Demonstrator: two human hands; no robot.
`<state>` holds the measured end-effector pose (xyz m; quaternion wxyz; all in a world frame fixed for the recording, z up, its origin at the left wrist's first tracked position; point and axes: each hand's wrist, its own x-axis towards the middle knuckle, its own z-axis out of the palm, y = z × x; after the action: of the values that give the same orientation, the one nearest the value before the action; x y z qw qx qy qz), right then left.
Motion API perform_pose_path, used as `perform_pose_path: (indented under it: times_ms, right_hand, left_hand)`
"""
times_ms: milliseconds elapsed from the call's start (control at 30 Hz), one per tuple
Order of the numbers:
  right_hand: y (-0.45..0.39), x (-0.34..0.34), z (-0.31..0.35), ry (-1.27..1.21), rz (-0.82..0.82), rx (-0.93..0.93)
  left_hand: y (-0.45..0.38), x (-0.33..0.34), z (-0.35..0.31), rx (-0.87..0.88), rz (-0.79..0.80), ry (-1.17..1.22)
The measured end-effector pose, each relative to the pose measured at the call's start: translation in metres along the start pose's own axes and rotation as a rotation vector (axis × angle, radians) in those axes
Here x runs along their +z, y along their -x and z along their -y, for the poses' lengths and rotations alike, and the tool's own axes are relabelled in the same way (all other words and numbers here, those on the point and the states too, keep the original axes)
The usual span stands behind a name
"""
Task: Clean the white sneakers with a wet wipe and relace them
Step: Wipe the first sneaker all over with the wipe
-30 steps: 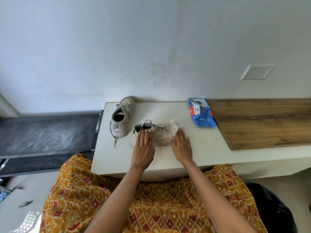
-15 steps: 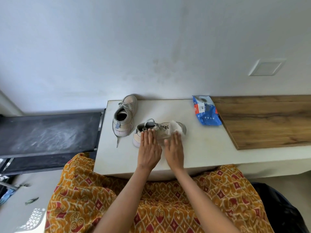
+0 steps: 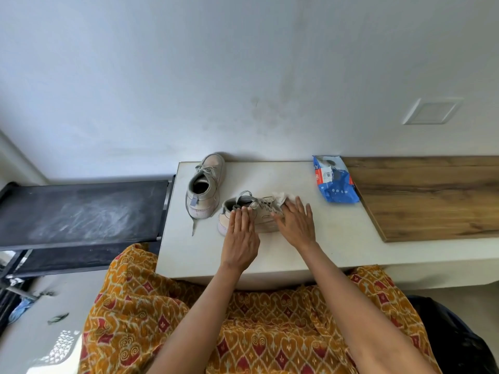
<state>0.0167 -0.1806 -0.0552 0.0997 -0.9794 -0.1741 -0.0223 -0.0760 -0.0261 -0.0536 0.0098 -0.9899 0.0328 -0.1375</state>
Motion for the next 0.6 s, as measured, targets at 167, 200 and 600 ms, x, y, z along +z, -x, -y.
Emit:
perform_pose_path:
  times_ms: [167,200,600]
  right_hand:
    - [0.009,-0.023,-0.014,-0.017,0.017,-0.163]
    - [0.009,-0.029,-0.021,0.047,0.023,-0.196]
    - [0.003,-0.039,-0.009,0.146,0.093,-0.144]
  left_hand:
    - [0.0,-0.001,-0.001,-0.003,0.04,-0.026]
    - [0.0,-0.002,0.0,0.001,0.046,-0.03]
    - [0.003,-0.004,0.004,0.045,-0.03,0.012]
